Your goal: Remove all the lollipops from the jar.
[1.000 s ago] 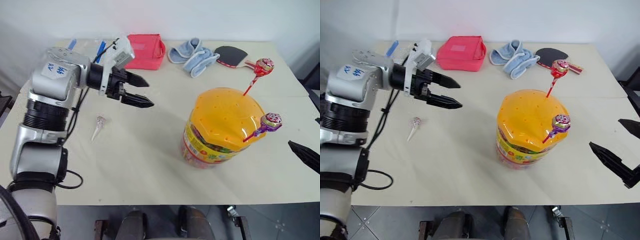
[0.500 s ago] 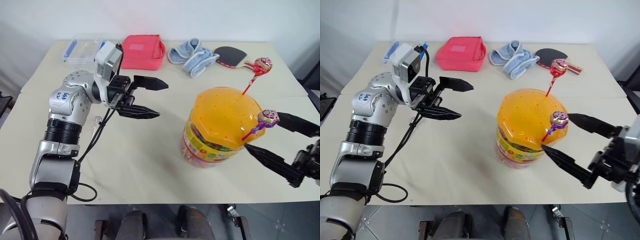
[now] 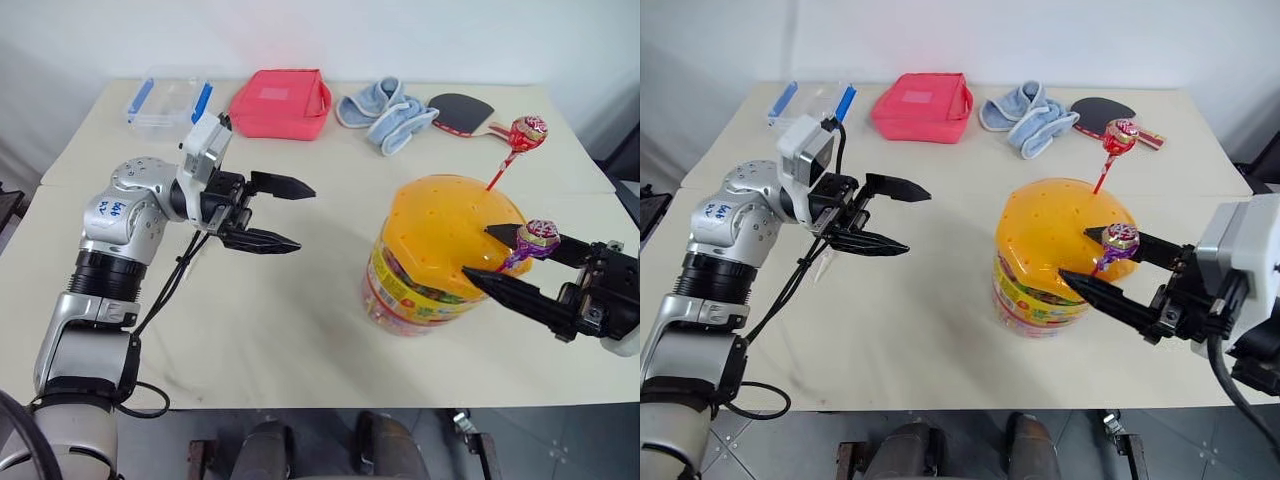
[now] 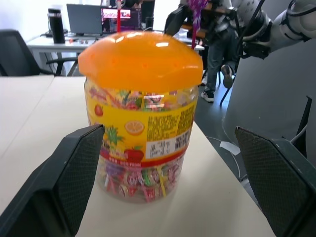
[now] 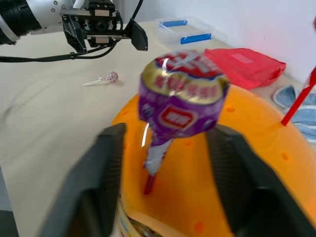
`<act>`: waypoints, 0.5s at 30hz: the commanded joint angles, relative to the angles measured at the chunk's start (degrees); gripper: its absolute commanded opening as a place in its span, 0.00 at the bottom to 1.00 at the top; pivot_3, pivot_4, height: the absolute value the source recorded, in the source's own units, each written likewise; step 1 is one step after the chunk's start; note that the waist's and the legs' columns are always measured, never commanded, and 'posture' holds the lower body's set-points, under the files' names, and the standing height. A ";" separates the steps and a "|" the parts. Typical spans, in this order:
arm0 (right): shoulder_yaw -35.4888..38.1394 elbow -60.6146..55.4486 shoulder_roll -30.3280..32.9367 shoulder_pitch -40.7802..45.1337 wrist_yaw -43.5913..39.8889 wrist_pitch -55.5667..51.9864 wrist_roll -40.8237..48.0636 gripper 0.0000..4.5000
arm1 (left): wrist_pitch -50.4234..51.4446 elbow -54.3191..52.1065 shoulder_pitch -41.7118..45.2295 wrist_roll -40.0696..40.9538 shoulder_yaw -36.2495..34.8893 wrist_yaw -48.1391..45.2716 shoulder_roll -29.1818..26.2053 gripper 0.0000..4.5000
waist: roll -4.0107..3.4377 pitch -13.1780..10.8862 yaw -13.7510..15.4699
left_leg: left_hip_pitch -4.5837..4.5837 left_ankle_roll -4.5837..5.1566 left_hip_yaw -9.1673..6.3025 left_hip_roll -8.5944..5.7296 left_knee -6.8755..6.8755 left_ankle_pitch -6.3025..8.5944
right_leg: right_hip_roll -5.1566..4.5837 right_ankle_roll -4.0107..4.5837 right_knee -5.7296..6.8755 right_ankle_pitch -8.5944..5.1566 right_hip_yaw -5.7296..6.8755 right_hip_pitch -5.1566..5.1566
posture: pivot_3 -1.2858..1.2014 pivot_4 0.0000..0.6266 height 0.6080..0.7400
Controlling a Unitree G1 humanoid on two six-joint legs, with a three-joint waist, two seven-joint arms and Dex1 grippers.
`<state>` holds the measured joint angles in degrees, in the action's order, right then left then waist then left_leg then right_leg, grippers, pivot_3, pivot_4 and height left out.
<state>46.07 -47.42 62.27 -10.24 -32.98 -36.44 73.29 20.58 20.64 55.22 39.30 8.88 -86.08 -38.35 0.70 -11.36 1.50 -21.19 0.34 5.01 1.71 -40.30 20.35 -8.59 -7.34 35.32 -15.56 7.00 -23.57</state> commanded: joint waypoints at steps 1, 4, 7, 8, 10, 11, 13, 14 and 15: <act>4.55 0.29 1.97 1.04 -1.39 -1.70 2.13 0.29 | -0.36 -1.82 -0.11 0.68 -2.27 -6.42 -0.84 1.00 | 0.00 0.00 0.02 | 0.00 0.00 0.00 0.00 0.00 0.00 | 0.00 0.00 -0.01 0.00 0.00 0.00 | 0.52 0.24 1.00; 6.82 1.15 3.77 2.24 -2.49 -3.26 3.58 0.07 | -0.82 -1.25 -0.09 0.88 -2.02 -6.42 -0.99 1.00 | 0.00 0.00 0.06 | -0.02 0.01 0.00 0.00 0.00 0.01 | 0.00 -0.01 -0.04 0.01 0.01 0.00 | 0.52 0.24 1.00; 9.06 3.17 5.93 4.65 -2.34 -4.76 4.89 0.00 | -1.50 -0.20 0.30 0.72 -1.76 -6.42 -1.02 1.00 | 0.00 0.00 0.03 | -0.01 0.02 0.01 0.00 0.00 0.01 | 0.00 -0.01 -0.07 0.05 -0.01 0.01 | 0.52 0.24 1.00; 9.82 3.99 6.66 5.49 -1.97 -5.41 5.46 0.00 | -1.74 0.17 0.46 0.52 -1.68 -6.42 -1.03 1.00 | 0.00 0.00 0.02 | -0.01 0.02 0.01 0.01 0.00 0.01 | 0.00 -0.01 -0.09 0.06 -0.01 0.02 | 0.52 0.24 1.00; 11.72 5.82 7.82 7.40 -0.23 -6.76 7.74 0.00 | -2.01 0.66 0.77 0.28 -1.57 -6.42 -1.05 1.00 | 0.00 0.00 0.02 | -0.01 0.02 0.02 0.01 0.00 0.01 | 0.00 0.00 -0.10 0.07 -0.02 0.02 | 0.52 0.24 1.00; 13.05 6.73 8.00 8.19 0.22 -7.30 8.28 0.00 | -1.97 0.73 0.89 0.29 -1.63 -6.42 -1.01 1.00 | 0.01 0.00 0.03 | -0.02 0.02 0.02 0.02 0.00 0.01 | 0.00 0.00 -0.12 0.07 -0.01 0.01 | 0.52 0.24 1.00; 15.93 8.19 8.03 9.04 -0.32 -8.72 7.92 0.00 | -2.12 0.75 0.98 0.58 -1.76 -6.42 -0.86 1.00 | 0.01 0.00 0.09 | -0.05 0.02 0.02 0.03 0.01 0.01 | 0.01 -0.01 -0.18 0.08 0.01 0.01 | 0.52 0.24 1.00; 17.15 8.97 8.06 9.47 -0.31 -9.34 7.55 0.00 | -2.20 0.75 0.99 0.68 -1.74 -6.42 -0.84 1.00 | 0.01 0.00 0.09 | -0.06 0.03 0.02 0.02 0.02 0.02 | 0.01 -0.01 -0.21 0.08 0.02 0.01 | 0.52 0.24 1.00; 18.89 10.75 8.40 10.16 -0.08 -10.19 6.85 0.00 | -2.27 0.82 1.01 0.76 -1.71 -6.42 -0.81 1.00 | 0.01 0.00 0.07 | -0.07 0.04 0.03 0.02 0.02 0.02 | 0.02 -0.03 -0.23 0.09 0.01 0.01 | 0.52 0.24 1.00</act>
<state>60.94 -38.79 69.61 -1.15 -33.56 -45.94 80.24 19.19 21.52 55.14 39.28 8.05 -86.08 -38.79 0.70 -11.36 1.58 -21.26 0.40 5.07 1.73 -40.27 20.38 -8.58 -7.38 35.07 -15.46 7.00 -23.56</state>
